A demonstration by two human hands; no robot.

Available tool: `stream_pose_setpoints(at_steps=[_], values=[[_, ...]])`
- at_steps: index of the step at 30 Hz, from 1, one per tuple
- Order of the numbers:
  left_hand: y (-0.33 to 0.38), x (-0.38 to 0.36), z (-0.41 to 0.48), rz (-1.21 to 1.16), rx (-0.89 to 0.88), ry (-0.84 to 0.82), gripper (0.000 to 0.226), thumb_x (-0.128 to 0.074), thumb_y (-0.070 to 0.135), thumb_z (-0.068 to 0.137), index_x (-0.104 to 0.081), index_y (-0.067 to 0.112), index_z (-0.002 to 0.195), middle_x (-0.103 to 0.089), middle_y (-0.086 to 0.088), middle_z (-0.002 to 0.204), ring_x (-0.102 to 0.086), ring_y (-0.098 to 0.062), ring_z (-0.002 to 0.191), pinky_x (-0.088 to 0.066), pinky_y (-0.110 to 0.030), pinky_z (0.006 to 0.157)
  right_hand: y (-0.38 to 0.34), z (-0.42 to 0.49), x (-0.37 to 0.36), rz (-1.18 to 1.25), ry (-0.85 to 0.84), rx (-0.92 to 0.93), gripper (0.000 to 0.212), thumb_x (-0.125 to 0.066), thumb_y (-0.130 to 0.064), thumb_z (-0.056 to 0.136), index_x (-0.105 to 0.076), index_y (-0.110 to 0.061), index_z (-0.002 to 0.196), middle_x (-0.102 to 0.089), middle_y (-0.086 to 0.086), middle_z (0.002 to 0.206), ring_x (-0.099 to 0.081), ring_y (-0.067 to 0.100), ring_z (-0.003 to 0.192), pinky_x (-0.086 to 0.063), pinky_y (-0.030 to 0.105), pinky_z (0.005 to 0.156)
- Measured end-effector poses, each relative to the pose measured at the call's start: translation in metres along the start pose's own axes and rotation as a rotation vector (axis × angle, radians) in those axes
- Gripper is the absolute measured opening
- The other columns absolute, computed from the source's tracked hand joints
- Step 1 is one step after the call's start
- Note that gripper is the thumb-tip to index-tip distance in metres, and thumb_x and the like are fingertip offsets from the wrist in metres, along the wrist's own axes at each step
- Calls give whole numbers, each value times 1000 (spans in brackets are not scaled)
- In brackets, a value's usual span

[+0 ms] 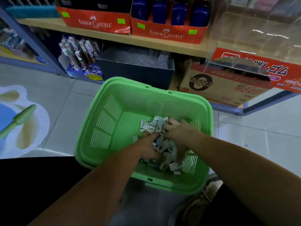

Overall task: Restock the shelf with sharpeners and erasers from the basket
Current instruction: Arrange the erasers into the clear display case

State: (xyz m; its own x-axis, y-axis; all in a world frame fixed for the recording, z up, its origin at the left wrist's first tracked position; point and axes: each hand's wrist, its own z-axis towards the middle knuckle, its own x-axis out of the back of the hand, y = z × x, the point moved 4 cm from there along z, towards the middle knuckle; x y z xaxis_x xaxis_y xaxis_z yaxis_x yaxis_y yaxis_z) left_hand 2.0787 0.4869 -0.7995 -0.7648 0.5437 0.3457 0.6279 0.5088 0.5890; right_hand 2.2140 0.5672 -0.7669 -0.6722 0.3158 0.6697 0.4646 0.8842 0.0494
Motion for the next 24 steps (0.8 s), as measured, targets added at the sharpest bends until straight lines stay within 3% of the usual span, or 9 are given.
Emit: stream_pose_setpoints(at_steps=[3,6,9,11,13,16,19,22,24], values=[[2,1,13,39,43,-73,109,-96,45,56,-42,32,150,-43,2,143,-52,-23,122,-46,-41,107,2,4,4,75,18,5,94,-91,-60,65,-52,-34,147,-23,3,161,-23,33,143,-54,55,94],[4,2,20,104,62,-51,98,-93,47,60,-45,29,144,-45,-2,132,-55,-25,116,-47,-37,105,2,9,8,213,50,-38,76,-91,-45,73,-59,-28,140,-40,4,145,-36,32,131,-52,54,98],[2,-8,26,90,101,20,95,-87,60,58,-48,35,141,-45,-3,130,-55,-27,118,-44,-41,112,0,10,3,243,51,-64,83,-93,-42,70,-56,-27,143,-43,6,139,-50,32,122,-52,47,100],[4,-12,29,51,102,-15,89,-87,58,63,-50,36,141,-53,2,137,-54,-23,123,-35,-35,115,-4,10,1,255,40,-88,85,-93,-40,71,-52,-31,145,-45,4,137,-58,32,117,-55,49,99],[9,-15,29,-48,80,-55,83,-92,42,70,-53,29,141,-60,5,137,-57,-19,118,-37,-28,107,-9,11,3,289,28,-93,76,-91,-36,74,-53,-32,140,-51,2,132,-61,32,116,-56,53,98],[12,-14,25,-181,91,-19,80,-94,21,71,-54,21,140,-63,2,129,-60,-19,112,-47,-29,101,-9,11,6,334,35,-86,62,-88,-35,74,-58,-34,128,-58,-1,125,-64,28,109,-58,48,93],[5,-14,25,-266,105,-19,65,-92,15,73,-57,19,128,-63,-2,124,-62,-23,111,-52,-33,97,-1,11,6,438,44,-89,50,-86,-36,75,-62,-38,119,-61,-6,120,-64,23,104,-59,42,91],[2,-17,28,-271,89,-63,71,-88,17,77,-55,18,140,-64,-2,135,-63,-22,116,-52,-34,101,4,12,2,523,65,-81,40,-83,-34,80,-65,-33,115,-60,-5,118,-63,23,103,-57,40,89],[4,-18,29,-254,66,-66,69,-86,19,80,-55,21,142,-66,0,132,-65,-19,113,-53,-35,102,6,13,0,577,102,-74,36,-83,-33,80,-65,-30,111,-62,-4,117,-63,24,105,-56,40,90]])
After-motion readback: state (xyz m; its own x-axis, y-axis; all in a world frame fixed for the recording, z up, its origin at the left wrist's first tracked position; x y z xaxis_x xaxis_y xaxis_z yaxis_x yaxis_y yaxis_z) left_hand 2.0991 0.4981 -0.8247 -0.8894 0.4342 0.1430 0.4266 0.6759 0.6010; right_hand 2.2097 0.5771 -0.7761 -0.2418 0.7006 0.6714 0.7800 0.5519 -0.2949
